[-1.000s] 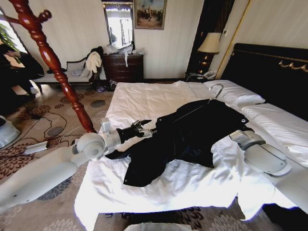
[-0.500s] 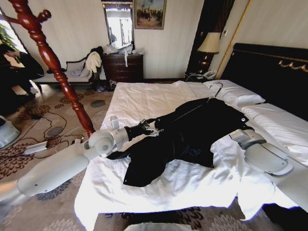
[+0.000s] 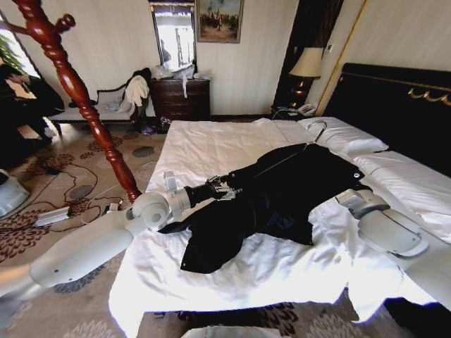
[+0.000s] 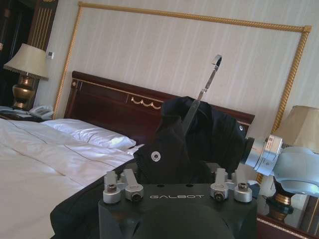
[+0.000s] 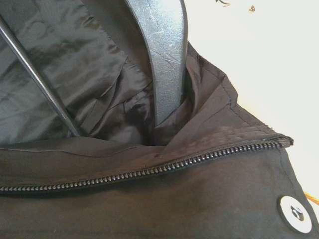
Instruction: Pick up the clothes from the bed and hang them on the clothes hanger.
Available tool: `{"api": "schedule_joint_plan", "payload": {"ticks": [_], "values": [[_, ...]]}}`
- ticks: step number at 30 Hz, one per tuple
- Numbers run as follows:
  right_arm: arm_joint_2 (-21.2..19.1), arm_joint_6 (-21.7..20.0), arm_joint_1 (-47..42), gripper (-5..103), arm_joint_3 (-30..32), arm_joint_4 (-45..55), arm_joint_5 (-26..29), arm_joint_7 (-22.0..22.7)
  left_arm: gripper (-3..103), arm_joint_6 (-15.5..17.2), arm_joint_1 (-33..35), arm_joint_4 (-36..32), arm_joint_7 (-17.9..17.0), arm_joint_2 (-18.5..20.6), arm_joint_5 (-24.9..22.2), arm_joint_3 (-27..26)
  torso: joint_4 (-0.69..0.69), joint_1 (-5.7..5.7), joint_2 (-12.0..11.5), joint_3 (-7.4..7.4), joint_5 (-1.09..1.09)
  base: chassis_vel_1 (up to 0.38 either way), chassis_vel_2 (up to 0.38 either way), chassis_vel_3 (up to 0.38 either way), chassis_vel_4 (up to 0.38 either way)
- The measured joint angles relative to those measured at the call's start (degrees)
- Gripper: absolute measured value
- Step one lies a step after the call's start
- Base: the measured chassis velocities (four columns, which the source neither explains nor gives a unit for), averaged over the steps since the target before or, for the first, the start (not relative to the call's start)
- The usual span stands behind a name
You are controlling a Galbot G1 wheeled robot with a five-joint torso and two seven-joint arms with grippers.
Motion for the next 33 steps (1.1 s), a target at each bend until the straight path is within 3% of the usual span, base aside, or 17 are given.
{"api": "schedule_joint_plan", "payload": {"ticks": [4, 6, 13, 17, 27, 33], "values": [[-0.2, 0.0, 0.0, 19, 0.1, -0.1, 0.0, 0.0, 45, 0.0, -0.2, -0.1, -0.3, -0.3, -0.1, 0.0, 0.00, -0.01, 0.0, 0.00, 0.00, 0.000, 0.000, 0.000, 0.000], [-0.2, -0.1, 0.0, 19, 0.1, -0.1, 0.0, 0.0, 45, 0.0, -0.3, -0.1, -0.4, -0.4, -0.1, 0.1, 0.00, -0.01, 0.0, 0.00, 0.00, 0.000, 0.000, 0.000, 0.000], [-0.2, -0.2, -0.1, 19, 0.0, -0.1, 0.0, 0.0, 14, 0.1, -0.5, -0.5, -1.1, -0.7, -0.9, 0.1, 0.00, -0.01, 0.0, 0.00, -0.01, 0.000, 0.000, 0.000, 0.000], [-0.3, -0.3, 0.0, 19, -0.1, 0.0, 0.1, 0.1, 3, 0.2, -1.0, -0.8, -1.4, -1.0, -1.1, 0.3, 0.00, -0.01, 0.0, 0.00, -0.01, 0.000, 0.000, 0.000, 0.000], [-0.5, -1.1, 0.2, 19, -0.2, 0.7, 1.0, 0.3, 0, 0.4, -3.3, -1.9, -3.1, -2.0, -2.6, 1.9, 0.00, -0.01, 0.0, 0.00, -0.01, 0.000, 0.000, 0.000, 0.000], [-0.6, -1.3, 0.3, 19, -0.2, 1.0, 1.3, 0.3, 0, 0.4, -7.3, -2.1, -4.7, -4.6, -3.9, 4.0, 0.00, -0.01, 0.0, 0.00, 0.00, 0.000, 0.000, 0.000, 0.000]]}}
